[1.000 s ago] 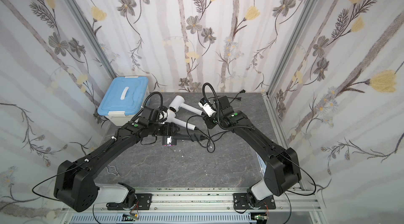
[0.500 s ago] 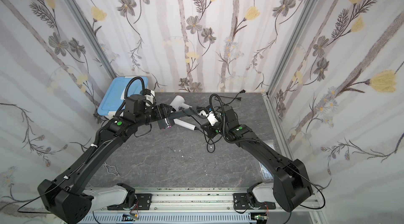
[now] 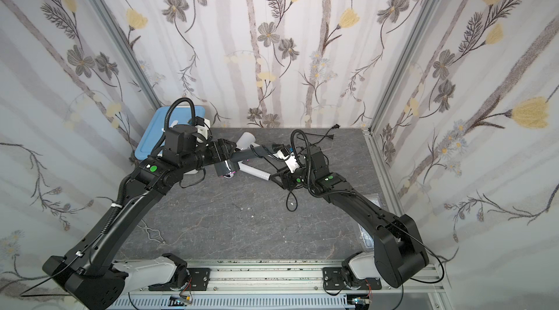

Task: Wrap the cord around the hair dryer
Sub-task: Wrap the power cord around the hair dryer.

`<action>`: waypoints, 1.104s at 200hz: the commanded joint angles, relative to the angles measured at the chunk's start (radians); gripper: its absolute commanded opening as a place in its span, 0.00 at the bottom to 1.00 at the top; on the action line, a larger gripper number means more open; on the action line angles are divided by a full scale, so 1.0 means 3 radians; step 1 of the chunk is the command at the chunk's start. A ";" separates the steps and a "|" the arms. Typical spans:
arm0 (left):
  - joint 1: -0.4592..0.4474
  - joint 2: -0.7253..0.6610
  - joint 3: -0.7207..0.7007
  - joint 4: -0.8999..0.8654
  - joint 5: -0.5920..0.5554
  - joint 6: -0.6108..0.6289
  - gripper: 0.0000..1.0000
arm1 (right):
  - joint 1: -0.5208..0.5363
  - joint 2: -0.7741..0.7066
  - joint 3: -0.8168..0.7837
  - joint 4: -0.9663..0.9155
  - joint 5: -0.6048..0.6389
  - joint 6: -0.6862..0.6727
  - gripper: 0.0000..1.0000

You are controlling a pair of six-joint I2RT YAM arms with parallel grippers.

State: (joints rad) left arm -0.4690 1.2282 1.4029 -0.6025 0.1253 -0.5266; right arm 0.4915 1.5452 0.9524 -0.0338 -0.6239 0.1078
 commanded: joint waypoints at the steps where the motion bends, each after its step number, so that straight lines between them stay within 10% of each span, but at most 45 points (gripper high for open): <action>1: -0.0004 -0.0019 0.0082 0.0045 -0.0028 -0.0031 0.00 | -0.0007 0.0011 -0.0013 0.0188 -0.0104 0.0010 0.53; 111: -0.0002 0.0073 0.0392 -0.0184 -0.0101 0.0043 0.00 | -0.0088 0.0070 -0.0545 0.0470 -0.0063 0.0039 0.52; 181: 0.0022 0.0088 0.0307 -0.0145 -0.0445 -0.0136 0.00 | -0.0103 0.0030 -0.0689 0.0647 0.0126 0.0306 0.00; 221: 0.0089 0.0198 0.0091 0.0085 -0.0990 -0.0387 0.00 | 0.0041 -0.0113 -0.0689 0.0255 0.0410 0.0364 0.00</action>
State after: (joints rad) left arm -0.4515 1.2613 1.4616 -0.6849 -0.0303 -0.5747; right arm 0.4774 1.5394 0.7448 0.0795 -0.5632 0.1959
